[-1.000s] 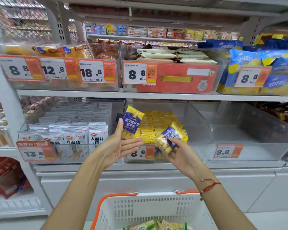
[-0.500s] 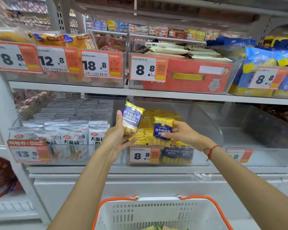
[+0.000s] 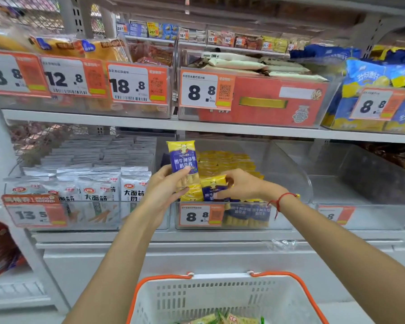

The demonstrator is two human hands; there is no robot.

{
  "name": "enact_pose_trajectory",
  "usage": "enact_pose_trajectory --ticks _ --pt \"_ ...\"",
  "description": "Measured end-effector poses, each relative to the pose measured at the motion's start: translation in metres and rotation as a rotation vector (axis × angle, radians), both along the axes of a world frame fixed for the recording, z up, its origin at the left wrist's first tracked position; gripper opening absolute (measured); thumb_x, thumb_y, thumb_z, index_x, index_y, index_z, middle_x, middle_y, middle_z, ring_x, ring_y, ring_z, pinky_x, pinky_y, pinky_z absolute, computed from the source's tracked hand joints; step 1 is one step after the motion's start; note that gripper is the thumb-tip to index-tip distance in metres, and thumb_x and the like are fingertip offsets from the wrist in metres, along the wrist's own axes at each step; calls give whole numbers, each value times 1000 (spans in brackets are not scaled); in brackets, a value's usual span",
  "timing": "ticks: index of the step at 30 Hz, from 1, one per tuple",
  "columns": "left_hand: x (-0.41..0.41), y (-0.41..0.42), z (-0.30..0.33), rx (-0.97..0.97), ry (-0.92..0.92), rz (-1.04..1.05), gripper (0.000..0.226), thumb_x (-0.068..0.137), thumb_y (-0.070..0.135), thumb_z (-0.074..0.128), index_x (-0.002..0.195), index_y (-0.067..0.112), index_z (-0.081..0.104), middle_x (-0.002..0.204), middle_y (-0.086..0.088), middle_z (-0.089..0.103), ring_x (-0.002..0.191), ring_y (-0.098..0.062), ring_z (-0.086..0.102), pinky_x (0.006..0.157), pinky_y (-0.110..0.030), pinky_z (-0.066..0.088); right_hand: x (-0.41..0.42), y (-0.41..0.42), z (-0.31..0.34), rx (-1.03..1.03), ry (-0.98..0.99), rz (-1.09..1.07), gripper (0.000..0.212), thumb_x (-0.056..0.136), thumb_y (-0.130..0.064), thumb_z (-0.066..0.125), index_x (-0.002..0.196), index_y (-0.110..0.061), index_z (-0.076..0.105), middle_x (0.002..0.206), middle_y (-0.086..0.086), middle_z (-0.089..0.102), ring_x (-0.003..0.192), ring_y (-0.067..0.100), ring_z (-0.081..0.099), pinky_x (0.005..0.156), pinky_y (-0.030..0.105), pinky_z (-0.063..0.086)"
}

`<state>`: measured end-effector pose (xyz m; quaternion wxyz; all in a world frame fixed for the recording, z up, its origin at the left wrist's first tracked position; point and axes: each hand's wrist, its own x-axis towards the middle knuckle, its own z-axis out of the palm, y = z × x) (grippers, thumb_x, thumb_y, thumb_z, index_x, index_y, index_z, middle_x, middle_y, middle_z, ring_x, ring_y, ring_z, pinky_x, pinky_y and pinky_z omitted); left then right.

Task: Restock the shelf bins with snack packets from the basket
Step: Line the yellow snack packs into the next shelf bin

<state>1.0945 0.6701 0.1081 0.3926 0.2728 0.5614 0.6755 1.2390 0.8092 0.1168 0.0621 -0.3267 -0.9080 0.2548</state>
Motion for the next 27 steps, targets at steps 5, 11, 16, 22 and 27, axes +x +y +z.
enact_pose_trajectory --ticks 5,11,16,22,27 --pt "-2 2 -1 -15 34 24 17 91 22 63 107 18 61 110 -5 68 105 -18 64 87 -29 53 -1 -1 14 180 42 84 39 86 -29 68 123 -17 62 127 0 61 89 7 51 77 24 41" --pt "-6 1 1 9 177 2 21 95 32 55 112 22 62 107 0 70 102 -13 65 92 -29 50 7 1 -1 224 93 36 31 82 -34 73 109 -20 69 104 0 69 93 16 63 82 36 53" --pt "-9 -3 -1 51 356 -5 11 93 21 61 103 24 61 99 7 70 93 -7 66 72 -12 49 0 -2 19 368 -80 95 35 79 -35 75 107 -14 71 93 1 66 88 15 59 74 25 41" --pt "-17 -5 -6 30 619 43 27 87 17 68 107 29 56 108 3 69 99 -14 66 91 -44 52 -22 -8 19 390 -255 152 42 83 -31 72 118 -11 64 97 8 71 87 18 64 71 25 39" --pt "-23 5 10 -55 807 10 30 84 17 71 104 16 49 107 -3 69 94 -18 68 86 -45 53 -8 -3 21 244 -202 118 42 84 -27 71 119 -6 63 104 -9 60 89 17 67 75 19 39"
